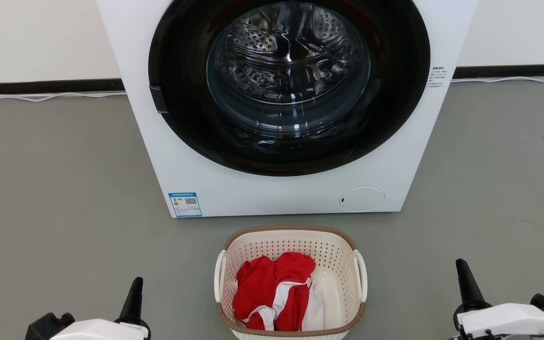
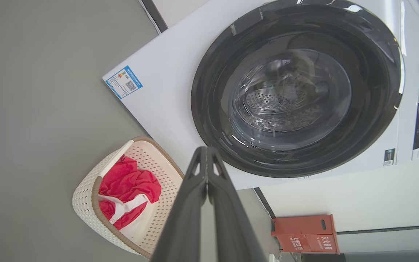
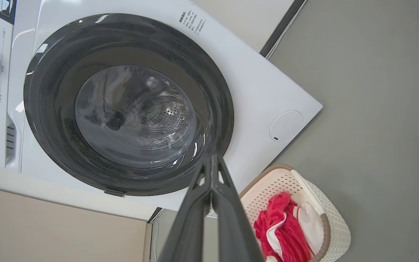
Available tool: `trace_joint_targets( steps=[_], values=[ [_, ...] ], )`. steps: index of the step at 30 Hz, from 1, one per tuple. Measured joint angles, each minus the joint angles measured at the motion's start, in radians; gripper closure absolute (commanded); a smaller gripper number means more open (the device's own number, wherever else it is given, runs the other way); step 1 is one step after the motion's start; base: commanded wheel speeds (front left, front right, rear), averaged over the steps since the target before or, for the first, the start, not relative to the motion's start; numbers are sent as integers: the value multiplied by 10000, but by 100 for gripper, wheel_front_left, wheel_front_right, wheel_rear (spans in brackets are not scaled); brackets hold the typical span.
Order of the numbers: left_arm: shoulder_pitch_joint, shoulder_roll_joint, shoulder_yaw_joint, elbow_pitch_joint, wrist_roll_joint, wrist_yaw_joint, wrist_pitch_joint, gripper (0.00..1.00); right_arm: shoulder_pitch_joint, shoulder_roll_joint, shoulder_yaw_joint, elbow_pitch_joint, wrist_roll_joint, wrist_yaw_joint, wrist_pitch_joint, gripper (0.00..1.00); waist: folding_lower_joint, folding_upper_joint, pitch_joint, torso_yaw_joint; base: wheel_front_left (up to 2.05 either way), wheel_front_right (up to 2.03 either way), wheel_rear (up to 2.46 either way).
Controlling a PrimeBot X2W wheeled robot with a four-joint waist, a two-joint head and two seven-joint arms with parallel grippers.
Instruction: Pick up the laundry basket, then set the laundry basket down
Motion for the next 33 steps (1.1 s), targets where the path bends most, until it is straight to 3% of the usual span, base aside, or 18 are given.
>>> trace_joint_targets(
  steps=[33],
  values=[
    [-444,-173,577,-249,-3020,-623,936,100,-212,-2,-219,-508,4171,0,892,100,-1,0,114,-24,0,0,0]
  ],
)
